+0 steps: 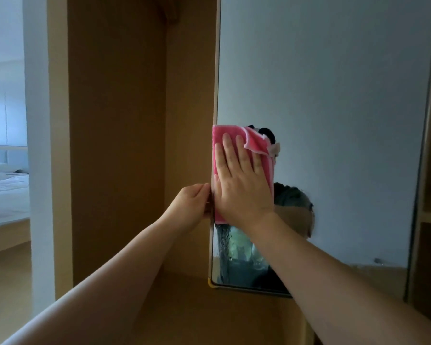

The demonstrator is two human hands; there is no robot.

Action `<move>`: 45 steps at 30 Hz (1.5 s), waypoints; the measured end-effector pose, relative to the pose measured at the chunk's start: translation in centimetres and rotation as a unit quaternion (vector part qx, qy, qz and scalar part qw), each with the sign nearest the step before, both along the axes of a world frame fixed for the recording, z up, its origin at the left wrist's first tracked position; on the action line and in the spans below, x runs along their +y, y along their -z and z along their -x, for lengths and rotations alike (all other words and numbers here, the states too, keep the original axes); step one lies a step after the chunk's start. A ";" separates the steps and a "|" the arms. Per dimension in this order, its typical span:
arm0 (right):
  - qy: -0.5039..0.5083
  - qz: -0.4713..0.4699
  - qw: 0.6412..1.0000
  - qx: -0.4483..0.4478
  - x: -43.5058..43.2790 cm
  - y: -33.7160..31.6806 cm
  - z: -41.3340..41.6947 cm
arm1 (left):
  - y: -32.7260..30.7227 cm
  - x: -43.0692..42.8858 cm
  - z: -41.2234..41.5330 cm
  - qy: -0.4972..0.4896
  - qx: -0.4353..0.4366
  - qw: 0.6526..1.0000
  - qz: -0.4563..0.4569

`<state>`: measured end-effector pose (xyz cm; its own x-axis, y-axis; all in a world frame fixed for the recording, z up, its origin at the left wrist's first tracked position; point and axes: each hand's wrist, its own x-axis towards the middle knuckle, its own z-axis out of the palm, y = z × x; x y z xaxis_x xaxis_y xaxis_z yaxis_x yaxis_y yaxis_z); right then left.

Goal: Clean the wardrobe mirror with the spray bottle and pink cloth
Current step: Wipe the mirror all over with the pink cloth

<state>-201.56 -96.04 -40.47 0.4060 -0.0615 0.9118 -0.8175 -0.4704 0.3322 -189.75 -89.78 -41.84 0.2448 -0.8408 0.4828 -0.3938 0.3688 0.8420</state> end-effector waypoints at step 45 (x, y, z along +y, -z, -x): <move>0.036 0.029 0.999 0.021 -2.0 3.4 9.5 | 0.7 -1.2 0.0 -0.092 -0.077 0.991 0.056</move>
<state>-211.10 -98.00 -43.88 0.4404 -0.0392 0.8969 -0.8335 -0.3893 0.3922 -189.73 -90.97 -42.52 0.3049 -0.7284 0.6136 -0.5840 0.3659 0.7246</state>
